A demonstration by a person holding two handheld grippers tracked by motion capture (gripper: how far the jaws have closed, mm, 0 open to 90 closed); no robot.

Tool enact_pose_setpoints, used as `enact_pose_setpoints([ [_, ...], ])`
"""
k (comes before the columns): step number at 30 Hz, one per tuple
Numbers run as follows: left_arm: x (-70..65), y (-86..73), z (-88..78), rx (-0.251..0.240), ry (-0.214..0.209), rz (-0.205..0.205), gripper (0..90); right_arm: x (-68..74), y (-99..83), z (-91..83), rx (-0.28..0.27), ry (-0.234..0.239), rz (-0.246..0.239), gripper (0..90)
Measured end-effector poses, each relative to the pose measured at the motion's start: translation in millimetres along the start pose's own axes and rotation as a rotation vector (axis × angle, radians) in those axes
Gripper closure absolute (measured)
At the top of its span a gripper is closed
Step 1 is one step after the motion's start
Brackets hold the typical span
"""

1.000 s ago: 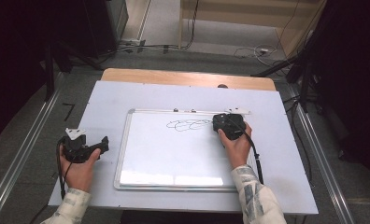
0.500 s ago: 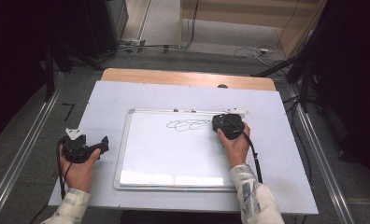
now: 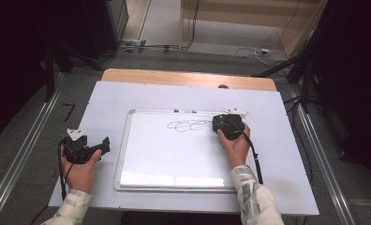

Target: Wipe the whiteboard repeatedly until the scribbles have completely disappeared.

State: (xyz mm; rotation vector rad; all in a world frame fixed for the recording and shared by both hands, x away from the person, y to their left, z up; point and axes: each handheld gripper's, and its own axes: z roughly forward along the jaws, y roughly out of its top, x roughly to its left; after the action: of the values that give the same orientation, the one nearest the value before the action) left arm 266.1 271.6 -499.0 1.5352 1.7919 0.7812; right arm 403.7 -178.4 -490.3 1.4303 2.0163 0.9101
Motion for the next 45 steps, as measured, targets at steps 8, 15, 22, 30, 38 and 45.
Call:
enact_pose_setpoints([
  [8,-0.5,0.6,-0.4,0.001,0.0,0.002,5.2,5.3,2.7,2.4,0.008,0.003,-0.023,39.2],
  [15,0.4,0.9,-1.1,-0.001,-0.001,-0.002,5.2,14.0,5.9,6.1,0.013,0.008,-0.036,39.3],
  [22,0.7,1.0,-1.5,-0.004,-0.003,-0.005,5.2,20.2,7.2,8.0,0.012,0.013,-0.045,39.2],
  [30,1.0,1.0,-1.8,-0.006,-0.004,-0.006,5.2,25.9,8.7,9.8,0.013,0.014,-0.054,39.3],
  [38,1.4,1.0,-2.0,-0.006,-0.003,-0.007,5.2,35.1,10.7,12.4,0.01,0.027,-0.065,39.3],
  [45,1.5,1.0,-2.3,-0.006,-0.004,-0.007,5.2,40.2,11.5,13.5,0.01,0.032,-0.069,39.2],
])
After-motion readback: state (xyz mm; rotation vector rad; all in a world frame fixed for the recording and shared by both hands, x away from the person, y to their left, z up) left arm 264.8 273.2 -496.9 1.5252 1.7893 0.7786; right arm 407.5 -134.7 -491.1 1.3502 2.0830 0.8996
